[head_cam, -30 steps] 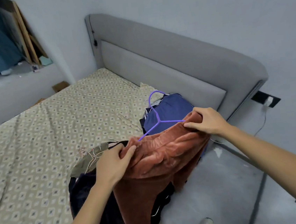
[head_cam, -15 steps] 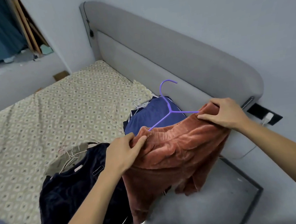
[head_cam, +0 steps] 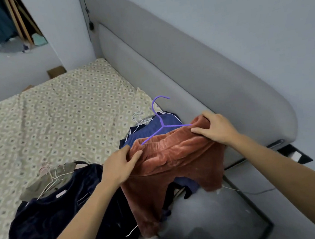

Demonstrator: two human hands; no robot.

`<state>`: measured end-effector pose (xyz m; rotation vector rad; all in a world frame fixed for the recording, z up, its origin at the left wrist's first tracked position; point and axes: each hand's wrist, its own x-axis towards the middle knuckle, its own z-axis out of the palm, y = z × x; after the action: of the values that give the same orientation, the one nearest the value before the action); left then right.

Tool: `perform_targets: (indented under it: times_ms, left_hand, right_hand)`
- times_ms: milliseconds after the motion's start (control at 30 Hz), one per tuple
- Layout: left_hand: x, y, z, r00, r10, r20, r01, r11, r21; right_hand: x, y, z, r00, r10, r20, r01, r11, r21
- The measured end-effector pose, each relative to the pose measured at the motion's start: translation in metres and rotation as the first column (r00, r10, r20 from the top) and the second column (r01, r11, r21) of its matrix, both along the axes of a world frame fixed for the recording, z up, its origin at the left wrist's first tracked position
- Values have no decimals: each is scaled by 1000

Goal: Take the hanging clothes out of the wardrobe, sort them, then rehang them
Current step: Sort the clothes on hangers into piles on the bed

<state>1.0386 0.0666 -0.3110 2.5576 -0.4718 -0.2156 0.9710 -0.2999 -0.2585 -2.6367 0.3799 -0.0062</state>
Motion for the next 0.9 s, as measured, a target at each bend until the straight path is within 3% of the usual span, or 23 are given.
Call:
perform_targets:
  times_ms: [333,567,667,900]
  left_hand:
    - [111,-31,-72,987,133,-86,-126,988,87]
    - [193,-52,-126,927,355,-122,-312,910,272]
    - [205,-55,-130,899,418,-134,-366,882,296]
    - [155,-21,-115,890,439,-125,-370,853,368]
  right_hand:
    - [178,-35,-79,966,202,-162,-200,979,28]
    - [303,-41,-158,921,303,-246,-346,925,-155]
    - [325,-37,-180,919,310,-243,-355,919,-173]
    - [322,37,-184,781,581,-230,-605,795,-48]
